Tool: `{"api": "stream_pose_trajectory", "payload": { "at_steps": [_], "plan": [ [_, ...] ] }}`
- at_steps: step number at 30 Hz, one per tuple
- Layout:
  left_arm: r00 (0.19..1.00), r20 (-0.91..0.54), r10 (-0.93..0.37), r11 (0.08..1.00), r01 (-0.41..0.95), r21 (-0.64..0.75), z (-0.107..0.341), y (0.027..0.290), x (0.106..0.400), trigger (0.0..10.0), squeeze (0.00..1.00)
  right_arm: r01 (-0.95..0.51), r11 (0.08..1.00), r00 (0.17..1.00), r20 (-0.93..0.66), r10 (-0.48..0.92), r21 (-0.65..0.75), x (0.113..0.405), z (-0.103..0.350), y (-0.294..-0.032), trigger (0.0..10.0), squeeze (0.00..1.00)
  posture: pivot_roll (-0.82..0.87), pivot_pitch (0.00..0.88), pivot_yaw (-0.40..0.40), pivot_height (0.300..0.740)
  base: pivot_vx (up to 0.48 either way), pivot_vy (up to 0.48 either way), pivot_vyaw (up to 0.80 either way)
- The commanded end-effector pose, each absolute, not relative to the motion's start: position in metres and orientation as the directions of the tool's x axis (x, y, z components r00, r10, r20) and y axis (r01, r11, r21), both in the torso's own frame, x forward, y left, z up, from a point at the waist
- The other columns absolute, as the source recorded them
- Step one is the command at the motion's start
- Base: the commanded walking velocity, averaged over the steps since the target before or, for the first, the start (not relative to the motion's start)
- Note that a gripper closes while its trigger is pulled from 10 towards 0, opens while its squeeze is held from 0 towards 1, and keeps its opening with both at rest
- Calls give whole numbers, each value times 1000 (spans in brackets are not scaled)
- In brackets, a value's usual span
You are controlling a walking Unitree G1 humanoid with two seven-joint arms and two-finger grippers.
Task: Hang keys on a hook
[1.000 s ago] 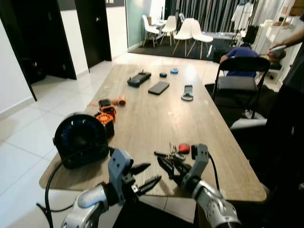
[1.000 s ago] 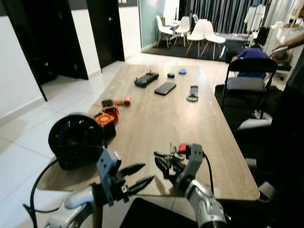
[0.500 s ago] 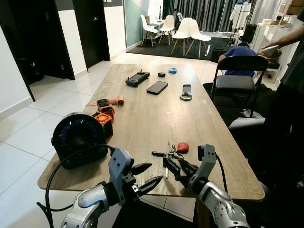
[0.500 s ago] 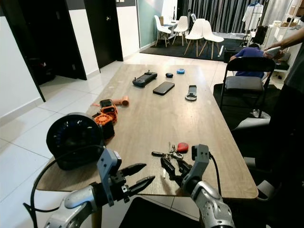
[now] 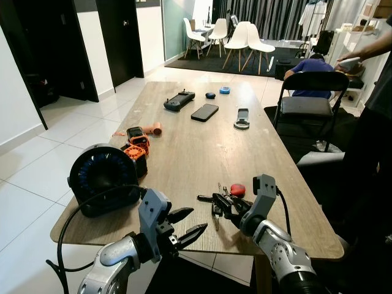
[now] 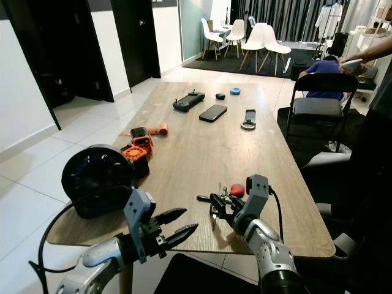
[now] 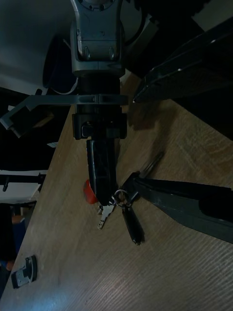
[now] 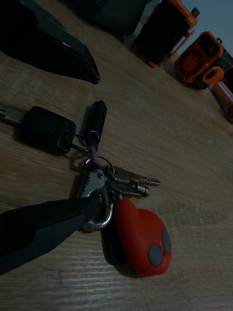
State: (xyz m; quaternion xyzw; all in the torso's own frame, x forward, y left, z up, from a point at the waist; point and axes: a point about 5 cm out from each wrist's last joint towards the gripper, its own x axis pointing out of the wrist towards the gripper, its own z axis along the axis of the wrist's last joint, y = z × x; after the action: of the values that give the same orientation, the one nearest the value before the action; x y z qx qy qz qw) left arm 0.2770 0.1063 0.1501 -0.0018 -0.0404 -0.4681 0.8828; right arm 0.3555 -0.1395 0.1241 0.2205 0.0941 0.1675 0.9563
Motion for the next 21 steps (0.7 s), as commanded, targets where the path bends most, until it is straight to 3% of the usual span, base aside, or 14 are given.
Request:
{"api": "stream_pose_trajectory", "payload": {
  "at_steps": [1,21],
  "plan": [
    [564,49,-824,566,824,30,146,109,278,10000,0,-266,853,923,-136,360,450,356,119,-137,10000,0,37,119,6,740,0,0,0],
    [574,53,-817,575,817,25,148,110,279,10000,0,-238,853,926,-155,343,465,358,121,-139,10000,0,35,123,7,740,0,0,0]
  ]
}}
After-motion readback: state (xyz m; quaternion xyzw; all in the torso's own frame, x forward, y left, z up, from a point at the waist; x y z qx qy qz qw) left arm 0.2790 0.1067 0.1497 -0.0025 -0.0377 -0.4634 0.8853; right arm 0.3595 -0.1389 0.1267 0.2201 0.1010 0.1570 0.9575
